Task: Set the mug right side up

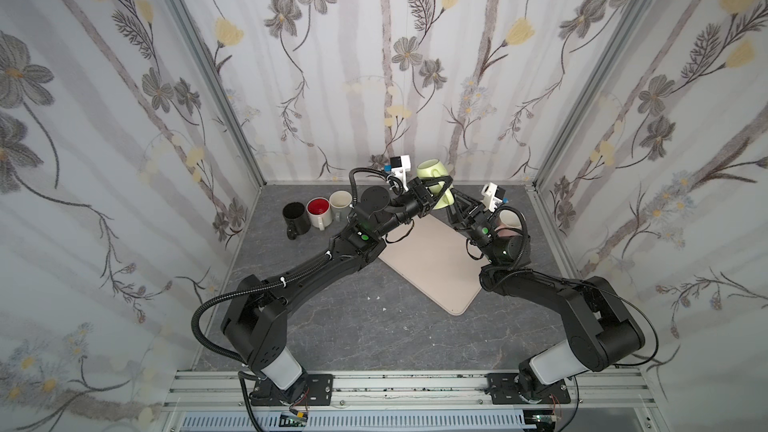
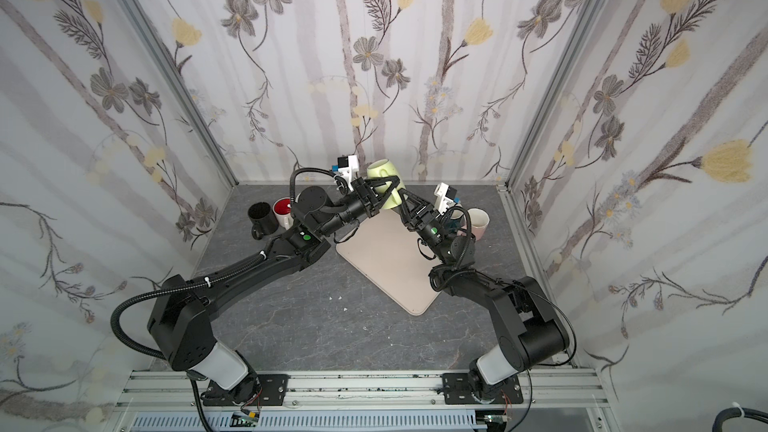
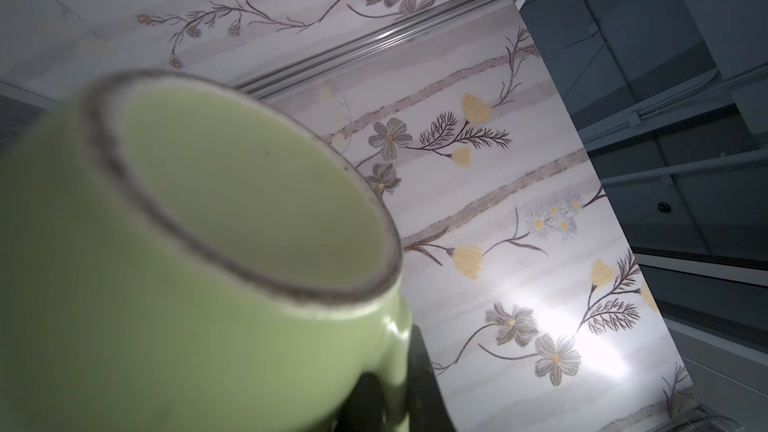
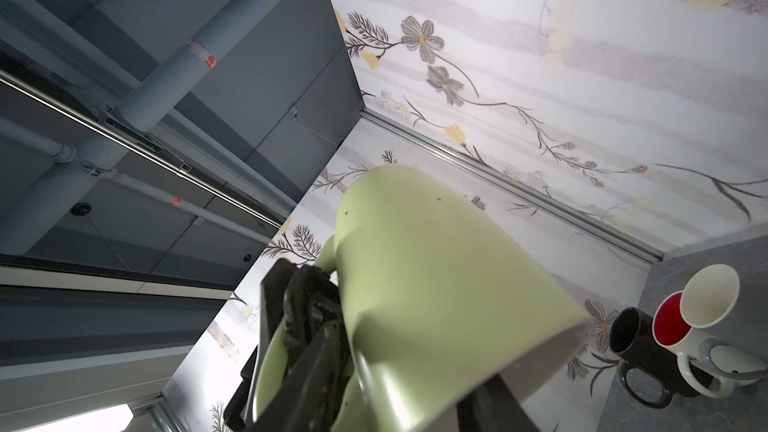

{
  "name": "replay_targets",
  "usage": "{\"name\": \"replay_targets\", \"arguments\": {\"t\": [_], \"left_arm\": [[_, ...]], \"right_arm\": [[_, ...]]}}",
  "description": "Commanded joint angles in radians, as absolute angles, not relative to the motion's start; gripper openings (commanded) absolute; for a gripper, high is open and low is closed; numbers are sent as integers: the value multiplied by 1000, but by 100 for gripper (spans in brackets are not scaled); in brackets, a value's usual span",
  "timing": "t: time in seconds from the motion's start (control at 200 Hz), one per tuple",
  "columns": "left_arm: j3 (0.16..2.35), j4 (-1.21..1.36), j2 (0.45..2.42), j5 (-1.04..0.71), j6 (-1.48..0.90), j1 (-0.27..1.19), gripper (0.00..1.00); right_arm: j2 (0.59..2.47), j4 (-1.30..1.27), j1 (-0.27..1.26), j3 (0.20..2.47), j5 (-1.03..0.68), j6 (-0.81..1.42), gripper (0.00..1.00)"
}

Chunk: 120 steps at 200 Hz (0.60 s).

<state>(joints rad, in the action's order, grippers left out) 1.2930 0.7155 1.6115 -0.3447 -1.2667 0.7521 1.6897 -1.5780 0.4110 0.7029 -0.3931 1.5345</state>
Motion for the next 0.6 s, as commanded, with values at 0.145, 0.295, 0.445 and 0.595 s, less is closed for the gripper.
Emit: {"name": "replay_targets", "arguments": {"t": [0.145, 0.295, 0.445, 0.595], "left_arm": [[1293, 825, 1652, -404, -1373, 761, 0], [1291, 798, 1656, -419, -1385, 743, 0], [1315, 772, 1683, -462, -1413, 702, 0], [1357, 712, 1705, -507, -1398, 688, 9]], "right_arm": [[1699, -1750, 405, 825, -389, 1508, 45], [1691, -1669, 406, 850, -416, 1465, 36], [1654, -1599, 410, 831, -420, 1407, 20], [1615, -1501, 410, 825, -427, 1360, 3]]}}
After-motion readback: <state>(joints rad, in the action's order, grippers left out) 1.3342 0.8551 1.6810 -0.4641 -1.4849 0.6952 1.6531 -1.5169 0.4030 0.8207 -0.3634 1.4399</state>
